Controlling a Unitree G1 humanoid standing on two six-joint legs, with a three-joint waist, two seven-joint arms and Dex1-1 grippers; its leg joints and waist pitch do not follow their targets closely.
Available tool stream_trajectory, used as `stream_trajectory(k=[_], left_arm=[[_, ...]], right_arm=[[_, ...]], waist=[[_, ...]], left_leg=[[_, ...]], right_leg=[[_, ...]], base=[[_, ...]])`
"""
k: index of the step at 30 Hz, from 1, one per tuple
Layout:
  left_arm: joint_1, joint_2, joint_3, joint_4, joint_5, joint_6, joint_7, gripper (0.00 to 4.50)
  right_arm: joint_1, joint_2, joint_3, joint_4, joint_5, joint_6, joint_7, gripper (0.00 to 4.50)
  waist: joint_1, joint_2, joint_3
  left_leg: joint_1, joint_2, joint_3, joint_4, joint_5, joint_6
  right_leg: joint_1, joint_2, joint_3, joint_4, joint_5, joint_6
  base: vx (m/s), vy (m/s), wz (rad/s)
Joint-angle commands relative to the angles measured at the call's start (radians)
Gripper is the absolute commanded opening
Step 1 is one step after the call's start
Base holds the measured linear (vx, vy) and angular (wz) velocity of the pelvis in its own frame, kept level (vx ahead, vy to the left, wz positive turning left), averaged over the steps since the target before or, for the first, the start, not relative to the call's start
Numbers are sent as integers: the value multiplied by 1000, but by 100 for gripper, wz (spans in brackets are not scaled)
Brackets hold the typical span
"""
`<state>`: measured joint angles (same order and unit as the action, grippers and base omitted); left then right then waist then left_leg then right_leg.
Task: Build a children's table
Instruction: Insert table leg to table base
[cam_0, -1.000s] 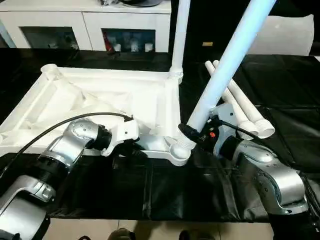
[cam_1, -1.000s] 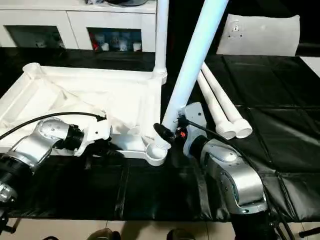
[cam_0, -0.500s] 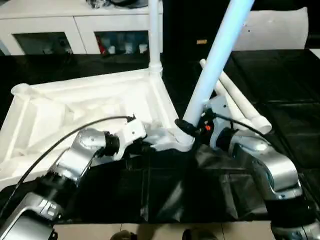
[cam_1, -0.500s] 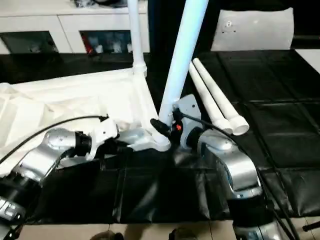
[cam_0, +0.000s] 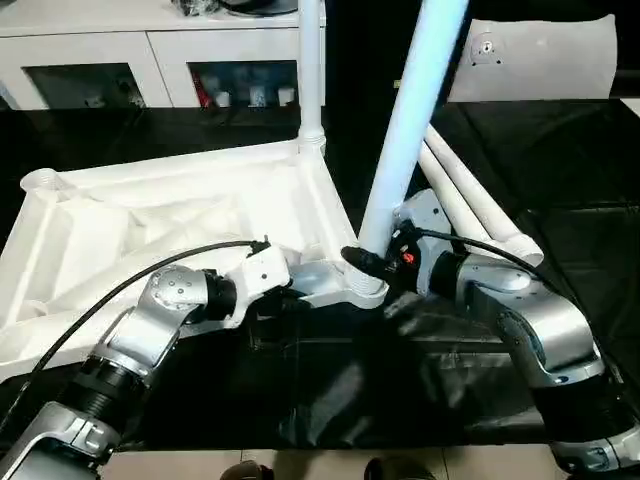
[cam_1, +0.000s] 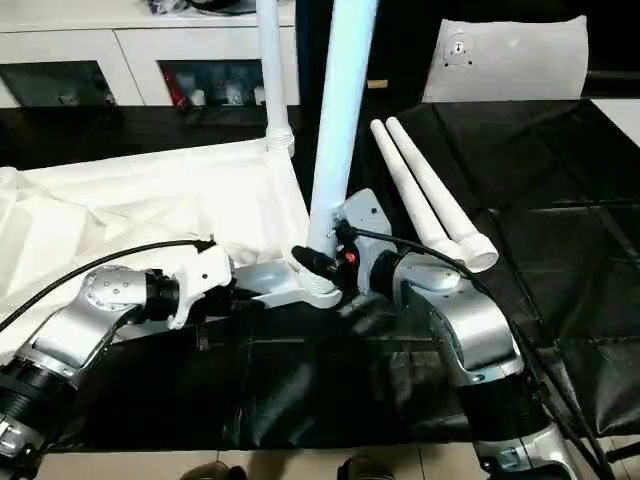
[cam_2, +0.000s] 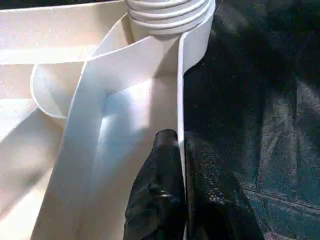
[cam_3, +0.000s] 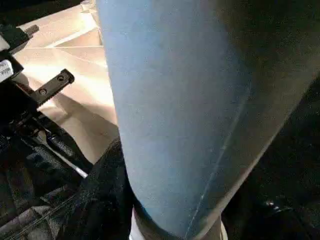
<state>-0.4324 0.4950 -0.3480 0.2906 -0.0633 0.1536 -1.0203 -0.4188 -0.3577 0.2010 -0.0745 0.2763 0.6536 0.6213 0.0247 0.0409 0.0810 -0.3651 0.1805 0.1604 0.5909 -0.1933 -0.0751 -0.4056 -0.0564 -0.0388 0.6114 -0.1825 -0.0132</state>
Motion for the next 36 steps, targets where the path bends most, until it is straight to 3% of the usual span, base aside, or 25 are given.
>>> stream_trajectory(k=[1, 7, 17, 23, 24, 25, 30, 31, 32, 33, 35, 36], left_arm=[[32, -12, 12, -8, -43, -15, -14, 0], [44, 0, 8, -22, -47, -3, -53, 0], [36, 0, 13, -4, -23, -11, -68, 0], [33, -4, 13, -10, -22, -9, -81, 0], [31, -5, 12, -9, -21, -9, -83, 0], [30, -6, 13, -8, -21, -8, -83, 0], [22, -8, 19, 2, -19, -8, -79, 0], [15, -11, 29, 10, -26, -4, -77, 0], [14, -14, 34, 12, -31, 0, -75, 0], [11, -18, 41, 14, -38, 5, -72, 0], [8, -22, 48, 16, -45, 10, -68, 0], [6, -23, 51, 18, -46, 10, -68, 0]], right_arm=[[6, -13, 29, 36, -25, 28, 7, 189], [-9, -23, 21, 54, -28, 35, 18, 189], [-8, -23, 27, 60, -6, 73, 50, 189], [-31, 37, -37, 143, 39, 57, 44, 189], [-32, 52, -65, 176, 60, 57, 46, 189], [-29, 55, -77, 190, 69, 57, 49, 189], [-9, 58, -103, 220, 87, 55, 59, 189], [17, 69, -128, 238, 100, 43, 67, 189], [30, 76, -141, 243, 110, 39, 67, 189], [48, 86, -160, 251, 121, 28, 63, 189], [72, 98, -176, 256, 128, 2, 56, 189], [82, 102, -180, 258, 130, -13, 54, 189]], waist=[[8, -22, -73], [6, -23, -75], [4, -25, -73], [2, -26, -75], [5, -19, -78], [4, -21, -78], [7, -18, -78], [12, -5, -79], [11, -10, -79], [15, -3, -80], [15, -9, -81], [16, -2, -81]], left_leg=[[0, 31, 0, -58, -83, 37], [-2, 30, 0, -57, -73, 46], [3, 33, -1, -60, -117, 32], [2, 32, -1, -59, -122, 30], [3, 32, -3, -58, -112, 29], [3, 32, -2, -59, -113, 30], [3, 32, -1, -59, -113, 30], [5, 32, -2, -59, -120, 27], [4, 32, -1, -59, -123, 27], [5, 32, -3, -59, -128, 25], [3, 33, -2, -59, -126, 27], [3, 32, -3, -60, -134, 26]], right_leg=[[59, -69, 44, -68, -201, -194], [61, -68, 44, -64, -172, -202], [56, -68, 44, -72, -236, -190], [57, -70, 44, -71, -221, -203], [58, -69, 43, -67, -203, -208], [57, -68, 43, -69, -191, -212], [59, -67, 41, -67, -166, -223], [58, -69, 42, -69, -170, -224], [59, -69, 42, -71, -170, -222], [60, -71, 42, -69, -169, -226], [61, -69, 41, -69, -157, -229], [60, -69, 39, -71, -151, -232]], base=[[0, 0, 0], [0, 0, 0], [0, 0, 0], [0, 0, 0], [0, 0, 0], [0, 0, 0], [0, 0, 0], [0, 0, 0], [0, 0, 0], [0, 0, 0], [0, 0, 0], [0, 0, 0]])
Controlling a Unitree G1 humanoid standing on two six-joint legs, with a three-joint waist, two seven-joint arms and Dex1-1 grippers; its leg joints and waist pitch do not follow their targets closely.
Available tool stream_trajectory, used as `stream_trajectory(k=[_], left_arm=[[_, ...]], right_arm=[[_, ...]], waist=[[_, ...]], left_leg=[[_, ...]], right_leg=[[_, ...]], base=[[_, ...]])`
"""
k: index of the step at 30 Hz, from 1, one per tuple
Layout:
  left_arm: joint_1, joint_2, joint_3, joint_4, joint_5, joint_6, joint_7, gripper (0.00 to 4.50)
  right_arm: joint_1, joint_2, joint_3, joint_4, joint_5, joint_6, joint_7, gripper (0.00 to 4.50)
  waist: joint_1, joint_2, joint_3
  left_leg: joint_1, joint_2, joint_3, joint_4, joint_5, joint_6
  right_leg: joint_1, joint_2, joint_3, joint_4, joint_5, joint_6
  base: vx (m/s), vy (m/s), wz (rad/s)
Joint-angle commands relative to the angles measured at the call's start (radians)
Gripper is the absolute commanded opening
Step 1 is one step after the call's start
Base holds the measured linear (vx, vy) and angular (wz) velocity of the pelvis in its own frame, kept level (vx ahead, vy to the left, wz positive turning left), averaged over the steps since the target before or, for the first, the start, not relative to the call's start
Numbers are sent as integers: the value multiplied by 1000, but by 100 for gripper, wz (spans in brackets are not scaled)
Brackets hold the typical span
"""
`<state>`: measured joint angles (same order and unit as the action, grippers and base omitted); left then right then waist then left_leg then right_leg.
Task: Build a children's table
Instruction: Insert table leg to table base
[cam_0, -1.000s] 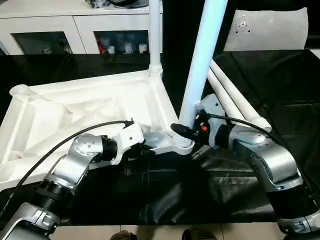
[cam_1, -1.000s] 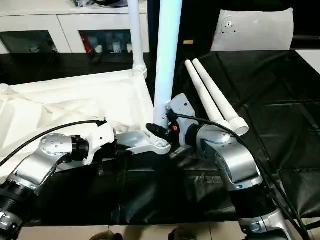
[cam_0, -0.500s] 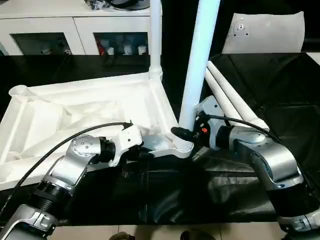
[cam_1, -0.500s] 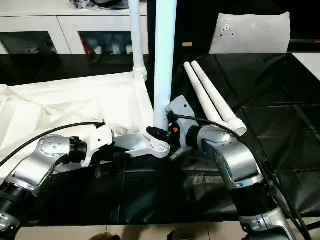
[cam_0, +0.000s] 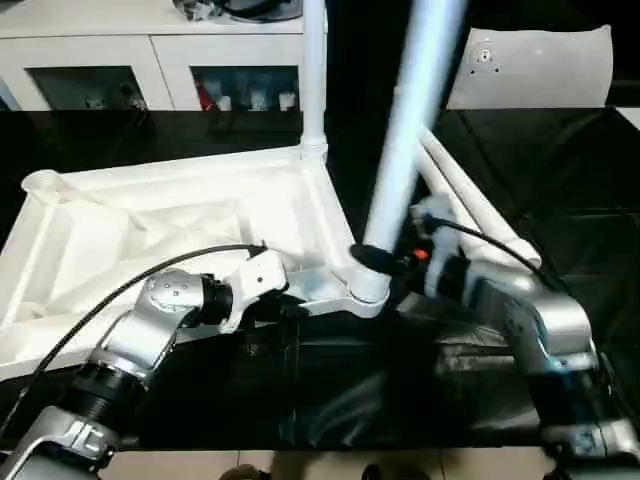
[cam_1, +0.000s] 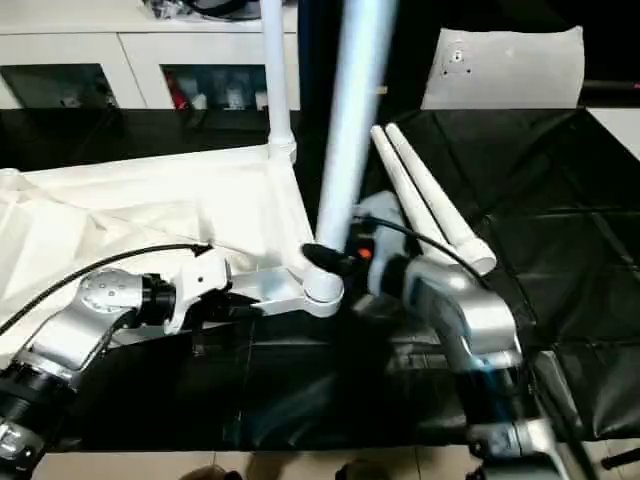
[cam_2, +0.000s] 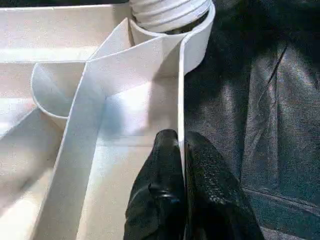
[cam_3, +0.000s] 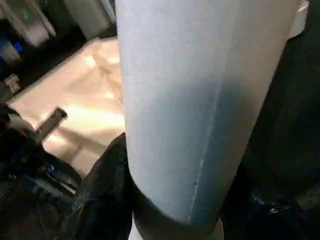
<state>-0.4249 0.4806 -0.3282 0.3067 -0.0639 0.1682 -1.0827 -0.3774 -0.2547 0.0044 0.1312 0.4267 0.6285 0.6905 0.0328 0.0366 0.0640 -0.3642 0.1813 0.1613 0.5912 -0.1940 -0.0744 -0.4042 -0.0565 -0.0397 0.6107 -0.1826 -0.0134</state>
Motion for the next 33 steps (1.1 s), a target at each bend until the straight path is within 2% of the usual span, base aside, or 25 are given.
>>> stream_trajectory(k=[1, 4, 5, 6, 7, 9, 10, 11, 12, 16, 17, 18, 19, 20, 21, 22, 23, 24, 25, 26, 27, 29, 30, 32, 33], left_arm=[[-3, -7, 33, 4, -46, -5, -8, 0], [-8, -9, 42, 14, -51, -5, -7, 0], [-12, -10, 45, 21, -51, -6, -6, 0], [-17, -10, 49, 29, -50, -9, -6, 0], [-19, -10, 51, 32, -49, -10, -7, 0], [-25, -11, 53, 41, -45, -13, -6, 0], [-25, -11, 53, 41, -45, -13, -6, 0], [-26, -11, 54, 41, -45, -13, -6, 0], [-32, -16, 58, 51, -42, -18, -1, 0], [-38, -22, 58, 64, -40, -26, 6, 0], [-38, -22, 56, 66, -40, -28, 7, 0], [-37, -23, 53, 65, -37, -29, 8, 0], [-37, -23, 53, 65, -37, -29, 8, 0], [-36, -22, 52, 63, -32, -33, 11, 0], [-33, -19, 49, 58, -26, -38, 14, 0], [-31, -18, 47, 56, -23, -39, 14, 0], [-30, -15, 45, 52, -19, -40, 15, 0], [-29, -11, 41, 49, -13, -43, 15, 0], [-29, -5, 33, 47, -3, -48, 12, 0], [-29, -2, 28, 44, 4, -51, 11, 0], [-29, 3, 22, 45, 11, -58, 4, 0], [-29, 7, 18, 46, 14, -63, 0, 0], [-30, 8, 16, 44, 13, -64, -7, 0], [-41, 10, 12, 46, 12, -68, -28, 0], [-49, 11, 10, 52, 13, -77, -38, 0]], right_arm=[[51, 6, 11, 53, -19, -2, -22, 189], [97, 34, -23, 52, -3, -53, -40, 189], [118, 41, -28, 47, -6, -78, -43, 189], [141, 46, -26, 38, -15, -107, -44, 189], [152, 49, -24, 33, -22, -126, -43, 189], [172, 40, -4, 21, -56, -174, -44, 189], [172, 40, -4, 21, -56, -174, -44, 189], [173, 39, -2, 20, -58, -177, -44, 189], [191, 17, 35, 7, -111, -229, -53, 189], [206, -3, 58, 6, -160, -289, -56, 189], [208, -14, 72, 3, -177, -303, -53, 189], [207, -28, 87, -4, -192, -318, -45, 189], [207, -29, 88, -4, -193, -319, -44, 189], [196, -43, 113, -5, -218, -332, -35, 189], [179, -67, 155, -3, -257, -355, -19, 189], [171, -77, 176, -1, -274, -364, -9, 189], [160, -86, 198, 4, -288, -370, 7, 189], [149, -94, 220, 13, -304, -380, 22, 189], [137, -101, 240, 22, -316, -388, 40, 189], [130, -106, 251, 29, -322, -394, 53, 189], [121, -110, 265, 39, -322, -398, 71, 189], [116, -112, 273, 46, -321, -399, 82, 189], [112, -116, 282, 55, -321, -403, 95, 189], [117, -123, 295, 62, -300, -399, 139, 189], [123, -126, 300, 63, -290, -395, 159, 189]], waist=[[10, 14, -64], [8, 12, -64], [8, 23, -64], [9, 27, -66], [8, 25, -66], [6, 30, -65], [6, 32, -63], [6, 32, -63], [6, 32, -64], [6, 28, -63], [5, 23, -63], [5, 9, -62], [7, 15, -63], [5, 12, -61], [4, 0, -60], [4, 3, -57], [2, -7, -54], [3, -2, -54], [-1, -15, -47], [1, -13, -47], [-3, -20, -41], [-2, -14, -40], [-7, -25, -28], [-9, -27, -12], [-9, -29, -13]], left_leg=[[4, 31, -6, -60, -139, 22], [4, 30, -6, -62, -164, 18], [4, 30, -6, -63, -176, 17], [3, 30, -9, -63, -176, 17], [2, 31, -9, -64, -173, 18], [2, 30, -9, -66, -187, 20], [4, 31, -9, -67, -205, 17], [4, 31, -9, -67, -205, 17], [4, 30, -9, -68, -208, 13], [4, 30, -10, -69, -220, 14], [3, 31, -9, -69, -222, 17], [2, 31, -8, -70, -213, 23], [2, 31, -9, -69, -205, 24], [1, 32, -8, -70, -203, 29], [-1, 31, -8, -70, -200, 32], [0, 31, -7, -71, -209, 34], [0, 32, -6, -71, -217, 36], [0, 31, -8, -72, -219, 34], [1, 32, -6, -74, -238, 36], [2, 33, -8, -74, -245, 36], [1, 34, -9, -77, -257, 38], [4, 34, -10, -79, -271, 35], [4, 34, -11, -84, -303, 32], [10, 32, -13, -86, -348, 31], [15, 31, -14, -86, -350, 31]], right_leg=[[59, -69, 39, -68, -156, -232], [59, -69, 38, -74, -182, -228], [57, -69, 38, -79, -192, -224], [60, -70, 37, -75, -183, -225], [60, -69, 37, -75, -179, -224], [59, -68, 35, -79, -210, -218], [56, -69, 35, -82, -241, -210], [56, -69, 35, -82, -241, -210], [56, -68, 35, -84, -261, -202], [55, -70, 37, -87, -302, -188], [54, -70, 37, -89, -310, -183], [55, -69, 38, -88, -311, -179], [55, -70, 39, -85, -306, -178], [52, -69, 39, -88, -310, -174], [53, -69, 38, -87, -323, -169], [50, -70, 39, -90, -353, -162], [47, -70, 39, -92, -371, -156], [48, -71, 40, -90, -385, -153], [42, -71, 41, -99, -434, -137], [41, -73, 42, -97, -448, -134], [38, -73, 42, -102, -466, -124], [37, -73, 43, -103, -487, -116], [32, -72, 42, -109, -525, -106], [20, -72, 45, -118, -602, -79], [20, -75, 47, -122, -622, -69]], base=[[0, 0, 0], [0, 0, 0], [0, 0, 0], [0, 0, 0], [0, 0, 0], [0, 0, 0], [0, 0, 0], [0, 0, 0], [0, 0, 0], [0, 0, 0], [0, 0, 0], [0, 0, 0], [0, 0, 0], [0, 0, 0], [0, 0, 0], [0, 0, 0], [0, 0, 0], [0, 0, 0], [0, 0, 0], [0, 0, 0], [0, 0, 0], [0, 0, 0], [0, 0, 0], [0, 0, 0], [0, 0, 0]])
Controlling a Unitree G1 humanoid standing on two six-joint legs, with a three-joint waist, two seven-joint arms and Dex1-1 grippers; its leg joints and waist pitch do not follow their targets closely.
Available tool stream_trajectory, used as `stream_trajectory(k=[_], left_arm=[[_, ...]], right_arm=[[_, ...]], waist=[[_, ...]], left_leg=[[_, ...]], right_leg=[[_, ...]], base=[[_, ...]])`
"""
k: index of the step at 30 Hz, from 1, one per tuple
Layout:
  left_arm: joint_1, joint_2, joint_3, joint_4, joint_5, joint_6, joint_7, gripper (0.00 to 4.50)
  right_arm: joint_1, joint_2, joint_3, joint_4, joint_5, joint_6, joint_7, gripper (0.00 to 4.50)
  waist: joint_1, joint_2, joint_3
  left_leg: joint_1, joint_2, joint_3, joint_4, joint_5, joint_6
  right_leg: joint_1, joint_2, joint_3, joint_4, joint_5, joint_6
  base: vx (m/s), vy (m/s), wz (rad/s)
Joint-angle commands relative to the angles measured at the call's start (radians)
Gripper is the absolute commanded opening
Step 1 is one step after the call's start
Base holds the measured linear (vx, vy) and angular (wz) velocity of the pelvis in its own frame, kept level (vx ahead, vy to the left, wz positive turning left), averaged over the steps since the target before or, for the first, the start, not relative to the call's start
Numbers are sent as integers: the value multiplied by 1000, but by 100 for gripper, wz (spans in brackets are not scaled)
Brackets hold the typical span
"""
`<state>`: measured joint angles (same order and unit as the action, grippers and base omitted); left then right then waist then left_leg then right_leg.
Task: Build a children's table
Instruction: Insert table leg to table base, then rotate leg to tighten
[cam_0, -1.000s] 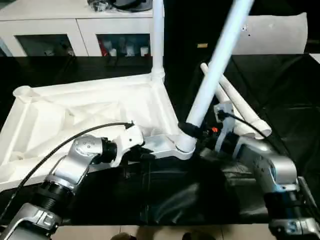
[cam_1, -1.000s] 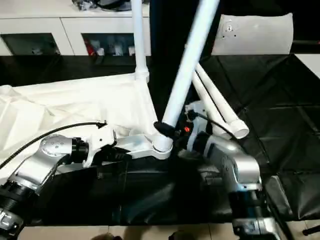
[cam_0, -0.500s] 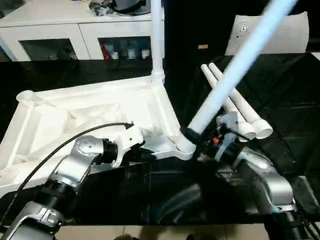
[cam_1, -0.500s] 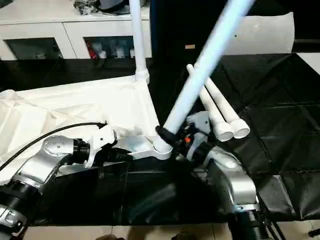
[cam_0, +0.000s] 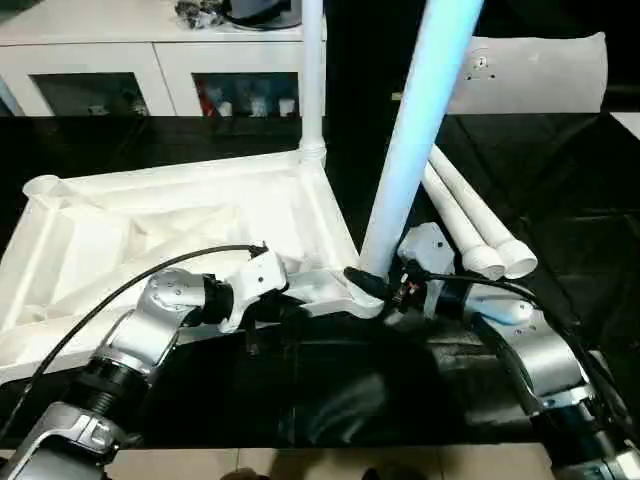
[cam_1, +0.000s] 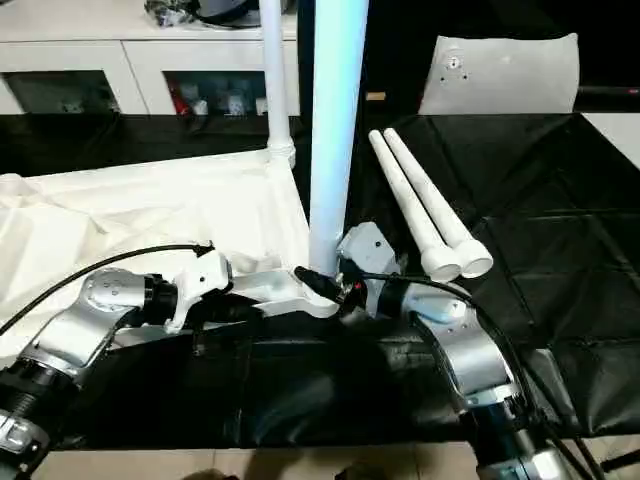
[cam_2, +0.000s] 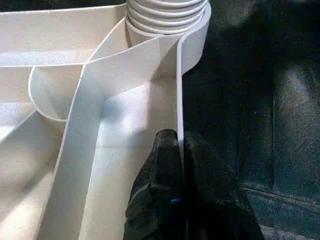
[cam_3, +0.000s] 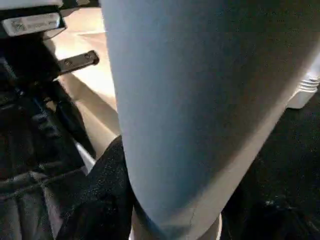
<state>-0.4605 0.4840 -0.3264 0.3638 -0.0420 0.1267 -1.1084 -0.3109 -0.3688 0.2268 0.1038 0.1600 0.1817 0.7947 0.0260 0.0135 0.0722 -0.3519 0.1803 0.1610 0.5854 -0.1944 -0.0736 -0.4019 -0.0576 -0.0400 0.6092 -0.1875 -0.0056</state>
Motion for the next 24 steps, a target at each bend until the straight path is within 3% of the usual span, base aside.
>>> stream_trajectory(k=[1, 2, 3, 6, 8, 13, 14, 16, 20, 23, 24], left_arm=[[-23, 8, 6, 5, -8, -43, -23, 0], [-28, 7, 6, 11, -8, -47, -28, 0], [-44, 7, 4, 32, -3, -59, -35, 0], [-85, 5, 10, 81, 1, -75, -50, 0], [-119, 4, 15, 123, 2, -86, -59, 0], [-211, 8, 23, 261, 23, -140, -72, 0], [-211, 8, 23, 261, 23, -140, -72, 0], [-235, 12, 24, 306, 30, -166, -88, 0], [-248, 17, 27, 334, 32, -182, -93, 0], [-245, 28, 31, 346, 25, -192, -100, 0], [-235, 33, 33, 337, 21, -188, -103, 0]], right_arm=[[62, -13, 80, 90, -13, 58, 74, 189], [66, -14, 81, 89, -8, 61, 84, 189], [74, -16, 84, 86, 1, 64, 101, 189], [93, -21, 92, 71, 27, 82, 145, 189], [104, -28, 104, 57, 40, 100, 173, 189], [98, -28, 133, 67, 32, 110, 202, 189], [98, -28, 133, 67, 32, 110, 202, 189], [81, -22, 141, 84, 26, 114, 206, 189], [64, -13, 144, 92, 27, 124, 209, 189], [43, 5, 137, 111, 26, 129, 194, 189], [34, 17, 127, 125, 25, 130, 177, 189]], waist=[[-2, -6, -16], [-1, -7, -16], [-1, -10, -6], [3, -12, -5], [6, -12, 0], [9, -2, 4], [9, -5, 8], [7, 1, 8], [5, 0, 9], [5, -1, 11], [4, -7, 9]], left_leg=[[3, 33, -14, -83, -348, 29], [3, 32, -13, -83, -349, 32], [2, 34, -15, -88, -356, 31], [6, 34, -15, -93, -338, 40], [2, 37, -10, -99, -289, 54], [0, 40, -12, -103, -296, 40], [2, 41, -13, -105, -317, 37], [7, 43, -15, -107, -341, 28], [3, 50, -16, -112, -341, 22], [5, 50, -17, -113, -361, 18], [4, 49, -17, -113, -361, 18]], right_leg=[[15, -73, 48, -120, -613, -75], [15, -71, 48, -123, -614, -73], [12, -72, 49, -123, -612, -71], [18, -72, 49, -124, -568, -84], [21, -68, 50, -119, -461, -118], [30, -74, 48, -114, -425, -154], [27, -76, 48, -118, -459, -153], [25, -80, 50, -123, -499, -152], [29, -82, 50, -117, -450, -176], [25, -88, 52, -122, -509, -169], [27, -88, 52, -124, -522, -165]], base=[[0, 0, 0], [0, 0, 0], [0, 0, 0], [0, 0, 0], [0, 0, 0], [0, 0, 0], [0, 0, 0], [0, 0, 0], [0, 0, 0], [0, 0, 0], [0, 0, 0]])
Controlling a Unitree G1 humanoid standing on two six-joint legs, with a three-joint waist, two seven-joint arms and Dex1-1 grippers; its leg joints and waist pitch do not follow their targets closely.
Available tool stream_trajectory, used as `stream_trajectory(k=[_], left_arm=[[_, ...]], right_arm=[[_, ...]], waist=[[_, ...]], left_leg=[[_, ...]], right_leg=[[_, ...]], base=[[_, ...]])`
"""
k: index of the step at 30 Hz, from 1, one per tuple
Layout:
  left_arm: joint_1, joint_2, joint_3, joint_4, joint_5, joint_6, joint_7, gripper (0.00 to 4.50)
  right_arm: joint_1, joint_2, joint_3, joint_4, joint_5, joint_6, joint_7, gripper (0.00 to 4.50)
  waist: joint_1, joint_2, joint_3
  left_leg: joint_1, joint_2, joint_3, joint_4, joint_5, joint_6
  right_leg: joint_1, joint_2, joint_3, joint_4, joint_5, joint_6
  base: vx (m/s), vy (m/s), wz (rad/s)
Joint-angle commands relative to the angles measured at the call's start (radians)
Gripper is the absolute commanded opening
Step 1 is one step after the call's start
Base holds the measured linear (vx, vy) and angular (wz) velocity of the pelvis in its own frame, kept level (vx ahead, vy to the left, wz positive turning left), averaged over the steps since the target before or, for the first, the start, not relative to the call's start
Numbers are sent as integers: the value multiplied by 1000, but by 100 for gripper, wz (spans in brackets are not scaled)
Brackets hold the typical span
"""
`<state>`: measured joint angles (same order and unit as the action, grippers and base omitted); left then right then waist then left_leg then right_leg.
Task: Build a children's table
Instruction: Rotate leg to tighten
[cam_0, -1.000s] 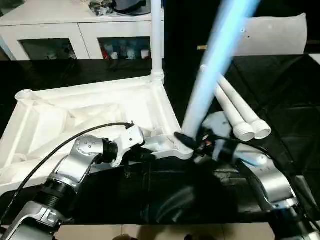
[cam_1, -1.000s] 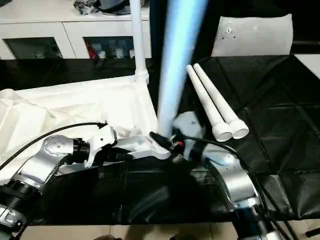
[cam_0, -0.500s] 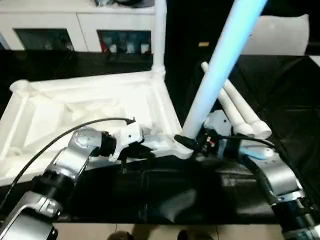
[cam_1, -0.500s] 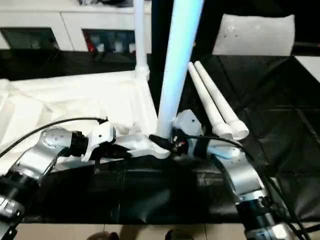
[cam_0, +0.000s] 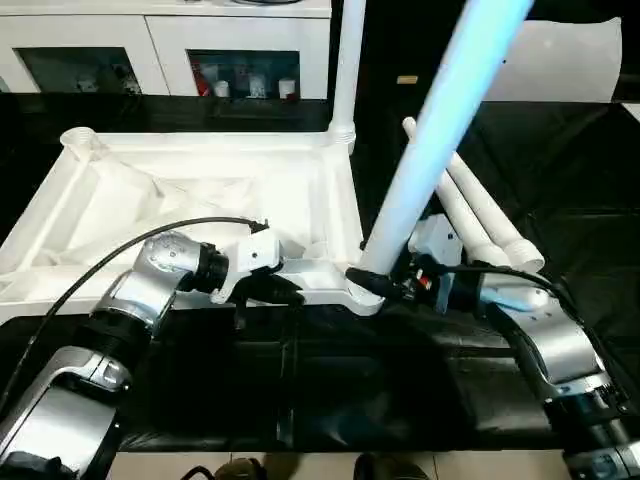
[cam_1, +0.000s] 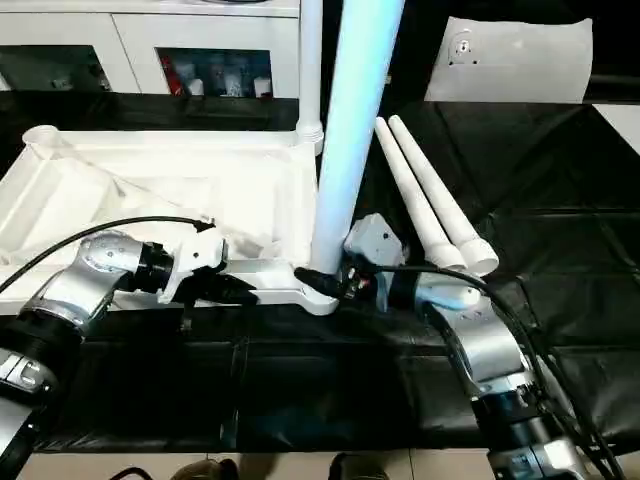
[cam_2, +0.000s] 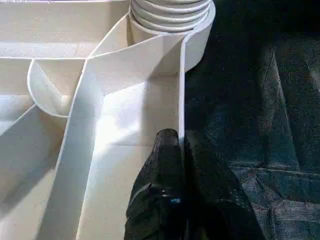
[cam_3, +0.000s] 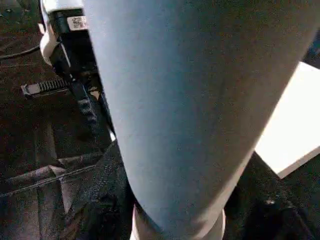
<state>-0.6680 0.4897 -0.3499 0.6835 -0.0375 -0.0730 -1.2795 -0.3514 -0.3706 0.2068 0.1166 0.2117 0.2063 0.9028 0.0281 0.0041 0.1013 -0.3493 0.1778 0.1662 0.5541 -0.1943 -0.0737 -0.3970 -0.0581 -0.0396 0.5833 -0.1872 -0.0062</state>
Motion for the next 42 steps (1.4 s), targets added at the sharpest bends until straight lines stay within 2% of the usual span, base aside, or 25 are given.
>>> stream_trajectory(k=[1, 3, 4, 5, 6, 7, 8, 9, 10, 12, 13, 14, 16, 17, 18, 20, 25, 26, 27, 30, 32, 34, 35, 37, 42], left_arm=[[-23, 30, 59, 17, 14, 10, 64, 0], [-4, 36, 66, -3, 6, 21, 61, 0], [68, 58, 77, -106, -1, 77, 76, 0], [68, 58, 77, -106, -1, 77, 76, 0], [112, 67, 82, -174, -2, 114, 94, 0], [197, 66, 99, -315, -14, 211, 148, 0], [204, 65, 101, -326, -15, 220, 154, 0], [219, 62, 106, -353, -19, 240, 166, 0], [277, 28, 116, -467, -28, 327, 230, 0], [310, 4, 115, -533, -28, 371, 269, 0], [337, -24, 114, -592, -26, 414, 308, 0], [358, -51, 112, -641, -24, 460, 341, 0], [377, -126, 103, -710, -5, 542, 423, 0], [380, -144, 99, -729, 3, 568, 446, 0], [375, -181, 90, -756, 29, 611, 497, 0], [361, -215, 84, -777, 40, 651, 539, 0], [356, -225, 68, -818, 44, 699, 562, 0], [358, -222, 66, -821, 46, 702, 561, 0], [368, -212, 64, -836, 57, 723, 561, 0], [375, -208, 65, -849, 74, 745, 568, 0], [378, -199, 68, -852, 86, 758, 576, 0], [376, -177, 68, -846, 95, 762, 579, 0], [376, -177, 68, -846, 95, 762, 579, 0], [372, -153, 68, -829, 105, 749, 576, 0], [356, -116, 80, -798, 112, 717, 565, 0]], right_arm=[[68, 28, 141, 122, -28, 105, 57, 189], [53, 46, 127, 147, -39, 96, 24, 189], [18, 87, 97, 198, -63, 73, -56, 189], [18, 87, 97, 198, -63, 73, -56, 189], [3, 104, 85, 214, -67, 70, -87, 189], [-21, 133, 70, 235, -75, 76, -137, 189], [-23, 135, 69, 237, -76, 76, -141, 189], [-27, 140, 67, 241, -79, 76, -150, 188], [-46, 162, 54, 261, -81, 74, -178, 188], [-58, 176, 47, 277, -84, 70, -197, 188], [-71, 189, 40, 292, -89, 65, -215, 188], [-82, 203, 33, 308, -91, 60, -232, 188], [-104, 229, 19, 335, -93, 49, -268, 188], [-108, 235, 17, 339, -93, 49, -275, 188], [-115, 243, 17, 344, -93, 50, -282, 188], [-120, 253, 16, 355, -91, 56, -296, 188], [-127, 272, 12, 388, -95, 49, -311, 188], [-127, 275, 12, 391, -96, 48, -313, 188], [-129, 285, 10, 399, -102, 44, -320, 188], [-133, 295, 5, 408, -104, 43, -328, 188], [-140, 306, -6, 420, -95, 42, -333, 244], [-147, 310, -10, 436, -103, 24, -346, 265], [-147, 310, -10, 436, -103, 24, -346, 265], [-151, 306, -9, 451, -112, -19, -341, 287], [-131, 297, -18, 422, -96, 6, -307, 332]], waist=[[2, 6, -17], [-1, 1, -16], [-1, 2, -18], [-11, 3, -18], [-14, 4, -18], [-23, 2, -20], [-34, 4, -18], [-36, 5, -16], [-43, 5, -17], [-48, -2, -20], [-48, 2, -17], [-54, -15, -23], [-49, -9, -20], [-47, -15, -22], [-45, -15, -23], [-40, -25, -24], [-37, -24, -29], [-39, -31, -31], [-39, -27, -30], [-39, -28, -31], [-41, -28, -31], [-43, -29, -32], [-43, -24, -34], [-38, -26, -37], [-33, -20, -43]], left_leg=[[0, 51, -25, -84, -369, 16], [1, 51, -27, -85, -373, 14], [0, 51, -28, -85, -369, 14], [-13, 55, -35, -91, -355, 2], [-15, 53, -35, -93, -354, 0], [-16, 55, -37, -94, -365, -5], [-21, 58, -41, -98, -371, -15], [-16, 55, -38, -96, -387, -10], [-7, 53, -34, -90, -398, -6], [-14, 55, -33, -91, -377, -6], [-9, 53, -29, -90, -382, 0], [-7, 53, -24, -85, -381, 6], [-6, 52, -19, -83, -353, 16], [-3, 52, -16, -80, -340, 22], [-3, 51, -16, -80, -332, 24], [-5, 49, -12, -77, -309, 37], [-11, 47, -13, -78, -288, 48], [-12, 47, -13, -77, -285, 49], [-13, 47, -14, -78, -286, 48], [-13, 47, -13, -78, -288, 44], [-14, 47, -15, -79, -296, 41], [-14, 46, -15, -78, -299, 40], [-12, 46, -15, -76, -300, 38], [-14, 46, -10, -74, -253, 45], [-12, 45, -5, -68, -194, 57]], right_leg=[[21, -91, 52, -100, -567, -153], [16, -94, 53, -106, -630, -129], [18, -95, 52, -108, -639, -124], [23, -99, 50, -98, -619, -137], [25, -97, 48, -101, -622, -131], [25, -94, 45, -98, -611, -130], [25, -93, 43, -88, -575, -147], [19, -88, 43, -95, -588, -142], [12, -86, 48, -97, -579, -152], [19, -85, 48, -91, -544, -166], [11, -80, 49, -96, -545, -165], [11, -79, 52, -95, -533, -170], [8, -80, 55, -98, -526, -175], [7, -78, 56, -97, -521, -174], [8, -78, 56, -98, -519, -173], [9, -76, 55, -100, -512, -161], [13, -74, 51, -96, -473, -155], [14, -75, 51, -95, -465, -156], [14, -74, 51, -94, -454, -161], [15, -74, 50, -92, -427, -165], [16, -75, 50, -92, -433, -164], [16, -75, 49, -93, -442, -164], [14, -76, 50, -94, -443, -170], [19, -71, 49, -85, -343, -190], [27, -69, 47, -76, -233, -224]], base=[[0, 0, 0], [0, 0, 0], [0, 0, 0], [0, 0, 0], [0, 0, 0], [-6, 10, -20], [-6, 10, -20], [0, 0, 0], [0, 0, 0], [0, 0, 0], [0, 0, 0], [0, 0, 0], [0, 0, 0], [0, 0, 0], [0, 0, 0], [0, 0, 0], [0, 0, 0], [0, 0, 0], [0, 0, 0], [0, 0, 0], [0, 0, 0], [0, 0, 0], [0, 0, 0], [0, 0, 0], [0, 0, 0]])
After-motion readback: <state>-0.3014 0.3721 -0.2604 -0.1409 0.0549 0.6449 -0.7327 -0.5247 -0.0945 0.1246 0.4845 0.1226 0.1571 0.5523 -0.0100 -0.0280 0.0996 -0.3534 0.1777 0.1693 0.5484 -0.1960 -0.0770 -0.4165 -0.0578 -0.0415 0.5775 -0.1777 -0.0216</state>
